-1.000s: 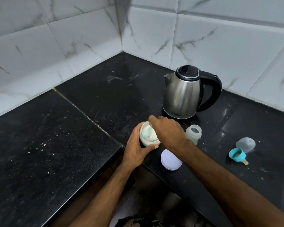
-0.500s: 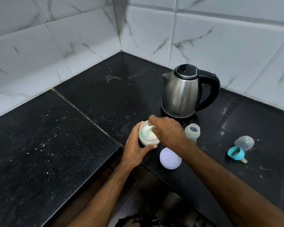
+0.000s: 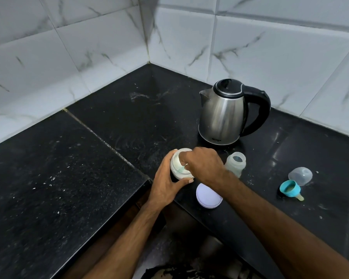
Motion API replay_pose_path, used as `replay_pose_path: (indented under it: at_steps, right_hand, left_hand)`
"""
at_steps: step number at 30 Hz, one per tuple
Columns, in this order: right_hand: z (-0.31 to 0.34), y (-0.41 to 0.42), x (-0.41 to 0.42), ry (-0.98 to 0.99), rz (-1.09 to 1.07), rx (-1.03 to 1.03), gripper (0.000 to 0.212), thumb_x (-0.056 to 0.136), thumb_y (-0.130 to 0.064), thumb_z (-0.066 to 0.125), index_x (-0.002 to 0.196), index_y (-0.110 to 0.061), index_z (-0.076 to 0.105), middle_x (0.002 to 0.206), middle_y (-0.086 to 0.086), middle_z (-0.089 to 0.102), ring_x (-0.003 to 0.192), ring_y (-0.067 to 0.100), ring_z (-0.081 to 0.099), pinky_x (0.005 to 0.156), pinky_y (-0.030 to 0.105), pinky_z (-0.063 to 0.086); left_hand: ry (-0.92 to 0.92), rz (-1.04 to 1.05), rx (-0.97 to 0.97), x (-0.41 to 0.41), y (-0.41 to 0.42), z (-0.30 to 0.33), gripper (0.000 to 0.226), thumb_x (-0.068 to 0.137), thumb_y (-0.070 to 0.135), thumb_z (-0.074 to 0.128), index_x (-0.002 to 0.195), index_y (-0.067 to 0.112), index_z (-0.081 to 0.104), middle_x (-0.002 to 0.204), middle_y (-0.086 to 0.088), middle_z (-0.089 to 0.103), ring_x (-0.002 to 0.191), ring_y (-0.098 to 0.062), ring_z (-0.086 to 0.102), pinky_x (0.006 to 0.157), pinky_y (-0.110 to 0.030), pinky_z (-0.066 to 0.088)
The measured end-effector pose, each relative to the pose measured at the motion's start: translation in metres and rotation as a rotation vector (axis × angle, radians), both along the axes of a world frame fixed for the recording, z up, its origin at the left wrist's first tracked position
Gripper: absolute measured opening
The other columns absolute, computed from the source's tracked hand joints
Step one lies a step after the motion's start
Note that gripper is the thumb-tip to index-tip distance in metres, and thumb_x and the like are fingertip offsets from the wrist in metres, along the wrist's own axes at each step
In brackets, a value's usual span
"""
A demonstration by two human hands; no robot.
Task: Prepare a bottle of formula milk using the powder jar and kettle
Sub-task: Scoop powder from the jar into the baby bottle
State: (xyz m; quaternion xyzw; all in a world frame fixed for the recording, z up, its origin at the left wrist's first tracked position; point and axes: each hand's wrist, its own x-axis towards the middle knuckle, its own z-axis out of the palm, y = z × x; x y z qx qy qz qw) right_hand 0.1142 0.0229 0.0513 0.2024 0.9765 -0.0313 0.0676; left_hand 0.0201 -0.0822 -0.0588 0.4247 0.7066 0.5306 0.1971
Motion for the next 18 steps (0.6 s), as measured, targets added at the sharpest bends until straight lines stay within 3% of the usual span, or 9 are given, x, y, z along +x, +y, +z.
replay_pose_path:
  at_steps: [5, 12, 18]
  right_hand:
    - [-0.005, 0.007, 0.002, 0.152, -0.152, -0.241, 0.016, 0.087, -0.027, 0.069, 0.103, -0.027, 0.069, 0.105, 0.001, 0.069, 0.095, 0.021, 0.063, 0.075, 0.031, 0.045]
    - [0.002, 0.028, 0.008, 0.328, -0.340, -0.563, 0.010, 0.078, -0.015, 0.077, 0.085, -0.020, 0.073, 0.086, -0.002, 0.072, 0.085, 0.017, 0.069, 0.080, 0.034, 0.056]
    - [0.007, 0.035, 0.010, 0.373, -0.338, -0.537, 0.007, 0.084, -0.014, 0.074, 0.083, -0.021, 0.070, 0.084, -0.002, 0.073, 0.080, 0.014, 0.068, 0.080, 0.035, 0.058]
  left_hand:
    - [-0.002, -0.003, -0.002, -0.001, 0.000, 0.001, 0.092, 0.070, 0.020, 0.090, 0.146, 0.020, 0.039, 0.143, 0.007, 0.053, 0.132, -0.016, 0.052, 0.108, -0.045, 0.046]
    - [0.008, 0.003, -0.017, -0.002, 0.000, 0.000, 0.092, 0.069, 0.024, 0.090, 0.146, 0.023, 0.038, 0.145, 0.010, 0.051, 0.135, -0.016, 0.048, 0.110, -0.045, 0.043]
    - [0.006, 0.008, -0.035, -0.003, 0.002, -0.001, 0.095, 0.068, 0.029, 0.090, 0.147, 0.024, 0.037, 0.146, 0.010, 0.050, 0.137, -0.015, 0.046, 0.111, -0.046, 0.042]
